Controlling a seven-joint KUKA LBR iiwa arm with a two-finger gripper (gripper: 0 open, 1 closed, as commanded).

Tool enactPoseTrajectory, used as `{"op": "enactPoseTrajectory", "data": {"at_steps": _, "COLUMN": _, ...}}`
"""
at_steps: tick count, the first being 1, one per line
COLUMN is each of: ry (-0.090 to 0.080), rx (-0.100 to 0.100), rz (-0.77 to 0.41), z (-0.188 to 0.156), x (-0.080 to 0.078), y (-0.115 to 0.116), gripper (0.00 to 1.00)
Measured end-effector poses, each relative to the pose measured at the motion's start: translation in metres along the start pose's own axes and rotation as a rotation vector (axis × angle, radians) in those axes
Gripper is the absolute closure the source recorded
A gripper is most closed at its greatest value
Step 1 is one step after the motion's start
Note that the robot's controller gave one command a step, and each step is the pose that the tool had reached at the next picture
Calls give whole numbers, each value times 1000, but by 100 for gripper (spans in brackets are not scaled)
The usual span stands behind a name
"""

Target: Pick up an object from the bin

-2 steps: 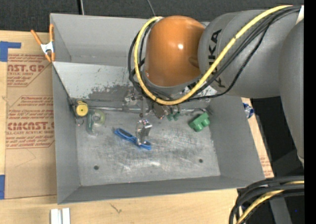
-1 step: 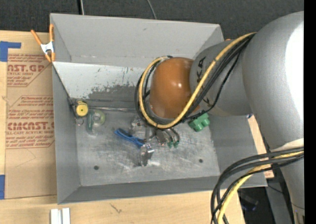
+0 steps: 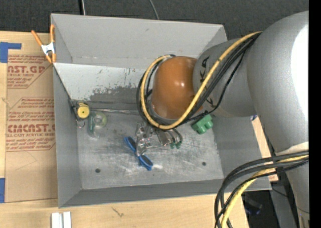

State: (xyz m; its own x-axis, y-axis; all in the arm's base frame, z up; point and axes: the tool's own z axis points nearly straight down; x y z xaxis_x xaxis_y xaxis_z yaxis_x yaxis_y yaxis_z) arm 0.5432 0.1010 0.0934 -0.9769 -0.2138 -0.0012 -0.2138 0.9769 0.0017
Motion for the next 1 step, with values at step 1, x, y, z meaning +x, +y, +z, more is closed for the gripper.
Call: {"op": "enactPoseTrajectory", "data": {"at_steps": 1, "ry": -10, "rx": 3, "rz": -50, "z": -174, "x": 0, "y": -16, "gripper": 100}}
